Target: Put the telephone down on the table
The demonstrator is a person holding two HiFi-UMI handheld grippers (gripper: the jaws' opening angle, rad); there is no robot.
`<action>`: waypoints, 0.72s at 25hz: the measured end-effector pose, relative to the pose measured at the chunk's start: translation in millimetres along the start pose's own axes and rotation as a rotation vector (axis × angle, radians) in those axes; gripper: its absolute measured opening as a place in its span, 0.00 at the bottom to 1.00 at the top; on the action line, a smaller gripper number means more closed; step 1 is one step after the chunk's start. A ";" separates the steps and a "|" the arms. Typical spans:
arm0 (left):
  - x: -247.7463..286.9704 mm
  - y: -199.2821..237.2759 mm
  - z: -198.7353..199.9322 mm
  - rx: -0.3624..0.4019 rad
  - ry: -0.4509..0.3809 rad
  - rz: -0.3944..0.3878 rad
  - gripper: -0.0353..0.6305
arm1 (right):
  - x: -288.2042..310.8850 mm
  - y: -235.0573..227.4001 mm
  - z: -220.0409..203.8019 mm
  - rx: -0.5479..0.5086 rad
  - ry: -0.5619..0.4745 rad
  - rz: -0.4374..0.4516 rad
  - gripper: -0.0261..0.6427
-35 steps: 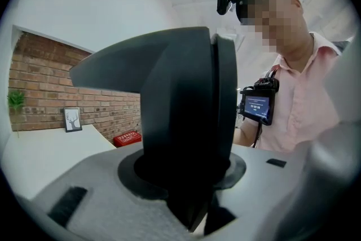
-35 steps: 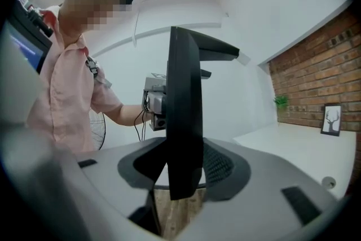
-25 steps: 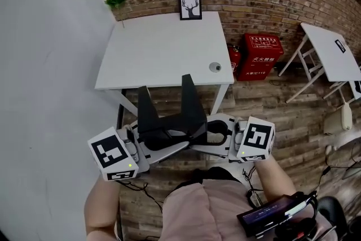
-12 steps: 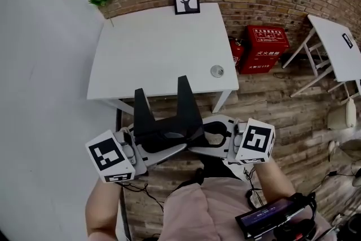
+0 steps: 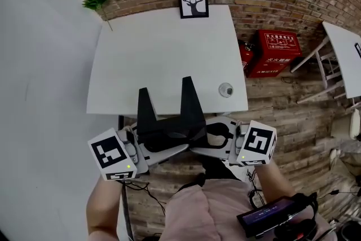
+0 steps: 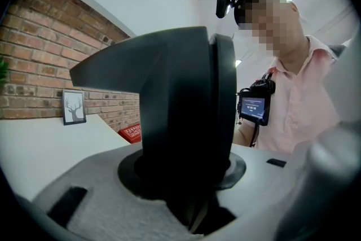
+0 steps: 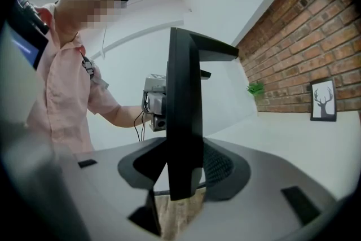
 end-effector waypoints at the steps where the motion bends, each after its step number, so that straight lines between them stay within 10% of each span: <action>1: 1.0 8.3 2.6 -0.004 0.002 0.001 0.30 | 0.9 -8.3 2.1 0.005 -0.001 0.002 0.31; 18: -1.6 114.5 58.8 -0.005 0.025 0.039 0.30 | 18.2 -119.1 57.3 -0.010 -0.030 0.028 0.31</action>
Point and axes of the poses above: the fingertips, and each gripper's own axes: x forward along the fingers, y to its left, z out of its top, the point moved 7 cm from there along -x, backward along the fingers, and after that the axes turned 3 degrees about -z, right-handed, at the moved point
